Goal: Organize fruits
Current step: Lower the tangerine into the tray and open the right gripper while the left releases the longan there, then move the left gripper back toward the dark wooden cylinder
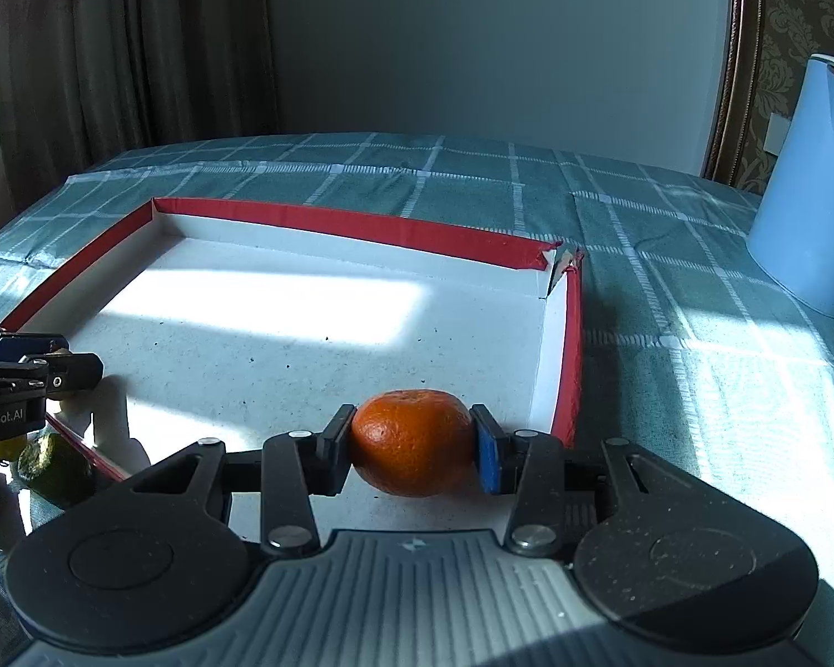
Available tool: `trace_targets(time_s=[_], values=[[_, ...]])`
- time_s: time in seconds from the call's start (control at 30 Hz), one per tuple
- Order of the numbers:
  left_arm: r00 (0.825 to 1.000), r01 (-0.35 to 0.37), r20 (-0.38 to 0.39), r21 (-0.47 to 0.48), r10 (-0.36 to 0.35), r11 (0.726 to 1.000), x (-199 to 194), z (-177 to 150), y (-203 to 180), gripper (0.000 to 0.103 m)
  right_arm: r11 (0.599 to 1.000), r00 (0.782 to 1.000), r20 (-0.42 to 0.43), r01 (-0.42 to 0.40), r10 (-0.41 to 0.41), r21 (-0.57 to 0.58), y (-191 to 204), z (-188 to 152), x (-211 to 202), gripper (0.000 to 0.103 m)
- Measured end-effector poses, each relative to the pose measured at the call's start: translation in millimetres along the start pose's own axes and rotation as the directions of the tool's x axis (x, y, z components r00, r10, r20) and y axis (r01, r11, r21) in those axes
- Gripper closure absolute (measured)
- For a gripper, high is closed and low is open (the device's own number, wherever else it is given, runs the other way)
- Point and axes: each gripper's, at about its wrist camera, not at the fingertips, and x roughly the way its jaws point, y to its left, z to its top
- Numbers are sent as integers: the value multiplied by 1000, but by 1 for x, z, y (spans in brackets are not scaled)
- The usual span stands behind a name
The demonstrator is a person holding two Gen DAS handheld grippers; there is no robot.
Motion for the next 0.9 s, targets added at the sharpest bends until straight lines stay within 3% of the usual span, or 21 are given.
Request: trace_targets(time_s=[0.13, 0.27, 0.33, 0.37, 0.43, 0.6, 0.9], values=[[997, -72, 34, -16, 73, 997, -2, -1, 3, 45, 1000, 1000, 23, 2, -2, 0, 1, -1, -6, 60], [987, -115, 111, 9, 113, 993, -12, -4, 0, 42, 1000, 998, 54, 12, -11, -8, 1, -1, -11, 59], [978, -131, 163, 6, 129, 991, -22, -8, -1, 29, 1000, 996, 86, 11, -10, -1, 0, -1, -16, 50], [972, -142, 190, 4, 139, 990, -27, -11, 0, 26, 1000, 994, 104, 15, -15, 3, -1, -1, -18, 38], [956, -170, 242, -3, 166, 985, -39, -18, 0, 17, 999, 988, 149, 31, -32, 12, -2, -1, -25, 33], [925, -216, 315, -24, 212, 976, -65, -41, 6, 8, 998, 981, 191, 2, -15, 68, -12, -5, -37, 33], [935, -137, 321, -71, 152, 988, -104, -93, 32, 1, 985, 959, 283, -73, 25, 158, -23, -32, -72, 33]])
